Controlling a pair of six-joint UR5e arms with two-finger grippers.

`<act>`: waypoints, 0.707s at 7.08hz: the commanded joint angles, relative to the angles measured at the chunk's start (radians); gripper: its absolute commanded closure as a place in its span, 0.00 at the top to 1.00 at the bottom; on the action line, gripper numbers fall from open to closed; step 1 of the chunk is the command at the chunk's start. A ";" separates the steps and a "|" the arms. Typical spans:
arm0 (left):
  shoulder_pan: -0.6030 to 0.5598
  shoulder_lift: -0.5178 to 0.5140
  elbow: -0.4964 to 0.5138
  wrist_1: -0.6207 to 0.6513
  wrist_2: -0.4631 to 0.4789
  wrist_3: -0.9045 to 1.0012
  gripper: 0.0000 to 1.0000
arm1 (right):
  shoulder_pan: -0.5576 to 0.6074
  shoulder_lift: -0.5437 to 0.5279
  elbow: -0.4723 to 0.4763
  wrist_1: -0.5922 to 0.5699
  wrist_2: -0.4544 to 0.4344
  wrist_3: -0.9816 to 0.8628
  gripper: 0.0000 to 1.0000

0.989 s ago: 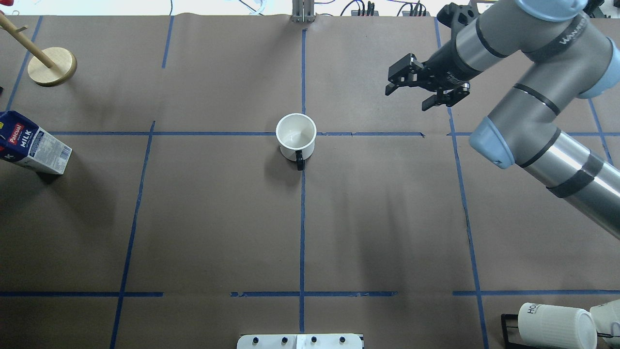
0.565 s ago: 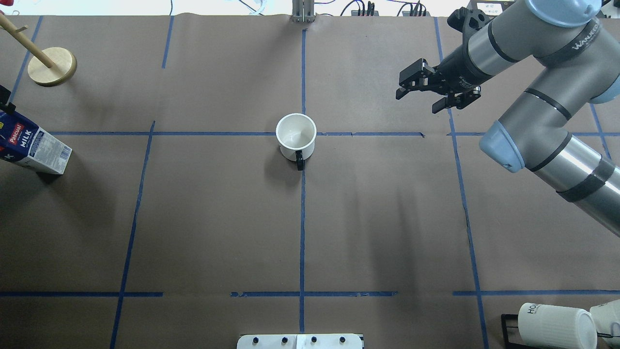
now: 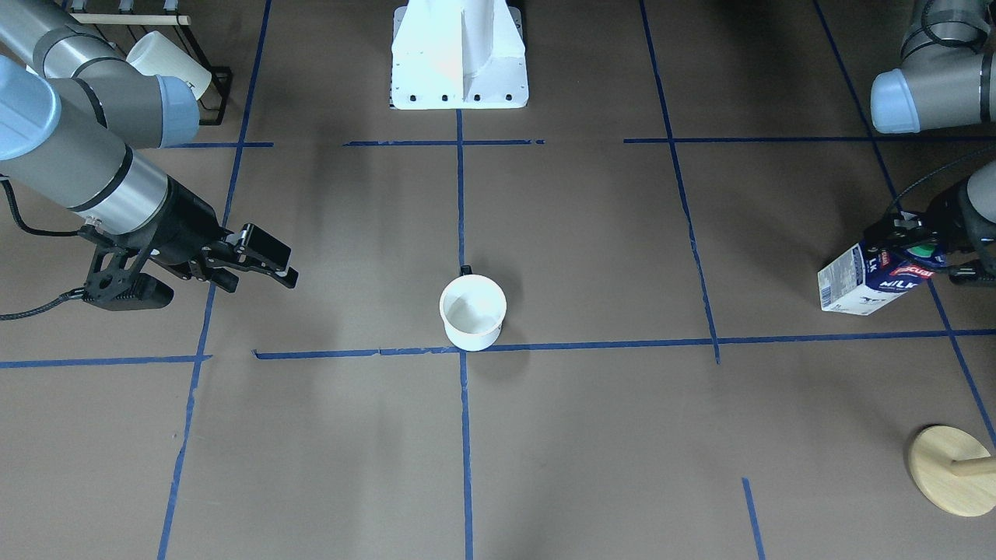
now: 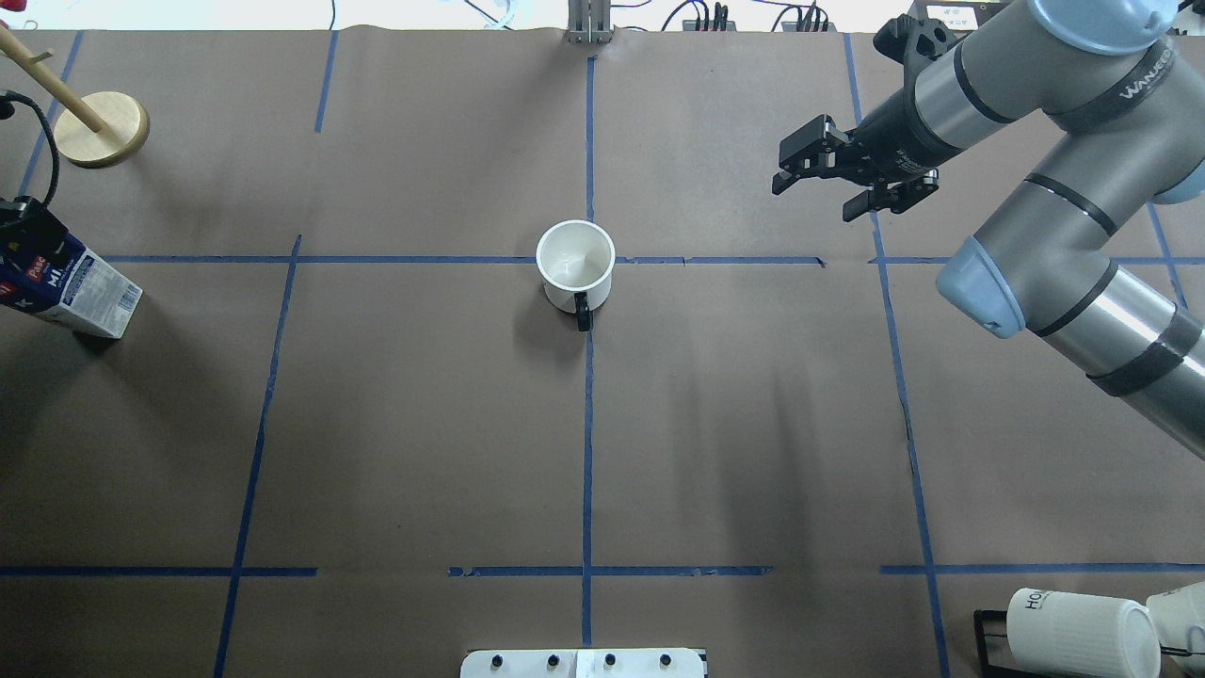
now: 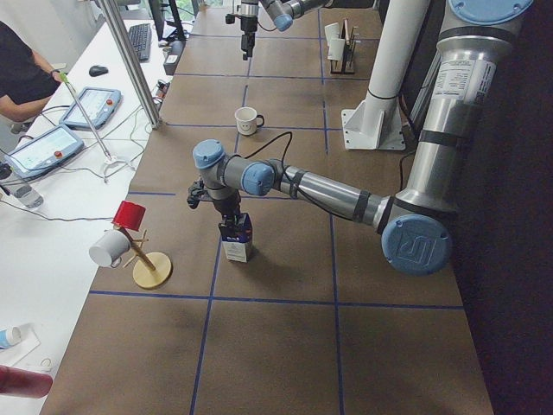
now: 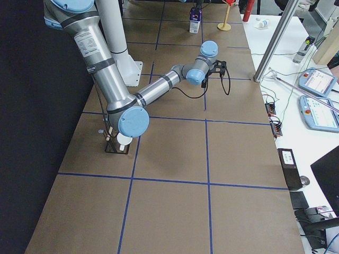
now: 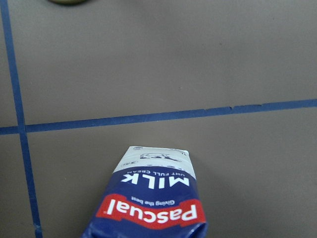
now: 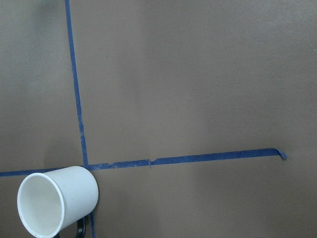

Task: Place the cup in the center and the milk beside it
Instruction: 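Reach the left gripper to the Pascual milk carton and grasp it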

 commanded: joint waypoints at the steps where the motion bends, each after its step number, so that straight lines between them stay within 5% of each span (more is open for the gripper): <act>1: 0.001 -0.018 -0.007 0.002 -0.007 -0.002 0.00 | 0.000 -0.002 0.011 0.000 -0.001 0.006 1.00; 3: 0.000 -0.135 -0.158 0.141 -0.049 -0.134 0.00 | 0.007 -0.010 0.025 -0.003 0.022 0.001 1.00; 5: 0.216 -0.396 -0.142 0.179 -0.079 -0.613 0.00 | 0.033 -0.046 0.033 -0.003 0.030 -0.017 1.00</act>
